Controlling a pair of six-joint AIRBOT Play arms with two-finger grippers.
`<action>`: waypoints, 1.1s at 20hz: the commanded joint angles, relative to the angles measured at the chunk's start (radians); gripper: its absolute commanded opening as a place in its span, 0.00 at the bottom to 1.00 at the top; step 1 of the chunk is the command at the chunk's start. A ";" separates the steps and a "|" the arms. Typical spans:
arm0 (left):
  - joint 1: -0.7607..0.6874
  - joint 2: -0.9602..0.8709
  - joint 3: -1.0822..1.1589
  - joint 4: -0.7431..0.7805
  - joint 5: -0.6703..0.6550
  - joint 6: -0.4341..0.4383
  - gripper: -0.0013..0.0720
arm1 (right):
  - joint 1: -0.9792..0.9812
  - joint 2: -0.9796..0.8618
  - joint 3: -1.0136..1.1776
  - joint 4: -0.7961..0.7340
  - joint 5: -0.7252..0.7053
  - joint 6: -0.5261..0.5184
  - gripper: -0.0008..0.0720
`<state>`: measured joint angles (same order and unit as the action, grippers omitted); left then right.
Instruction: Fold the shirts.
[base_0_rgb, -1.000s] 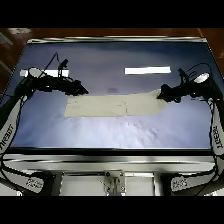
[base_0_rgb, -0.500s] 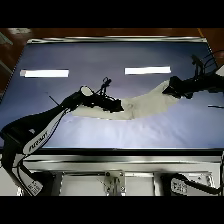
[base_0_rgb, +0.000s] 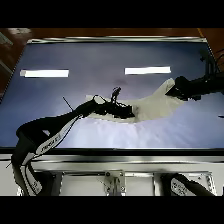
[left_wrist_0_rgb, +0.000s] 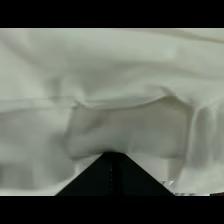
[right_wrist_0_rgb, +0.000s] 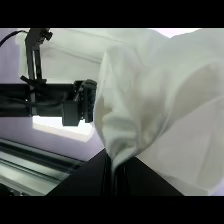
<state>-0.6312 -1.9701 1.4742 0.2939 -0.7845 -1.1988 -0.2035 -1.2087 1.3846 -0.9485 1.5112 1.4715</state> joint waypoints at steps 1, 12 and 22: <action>0.074 0.025 0.011 0.005 -0.069 0.039 0.07 | 0.023 0.017 0.001 0.002 0.012 0.000 0.10; 0.715 0.559 0.011 0.163 -0.278 0.038 0.07 | 0.627 -0.259 0.001 0.028 -0.703 0.003 0.10; 0.818 0.723 0.003 0.164 -0.455 0.062 0.07 | 0.801 -0.599 0.006 0.654 -1.016 -0.112 0.66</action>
<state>0.1780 -1.2675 1.4830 0.4564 -1.2037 -1.1538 0.5766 -1.7542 1.3888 -0.4862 0.5213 1.4418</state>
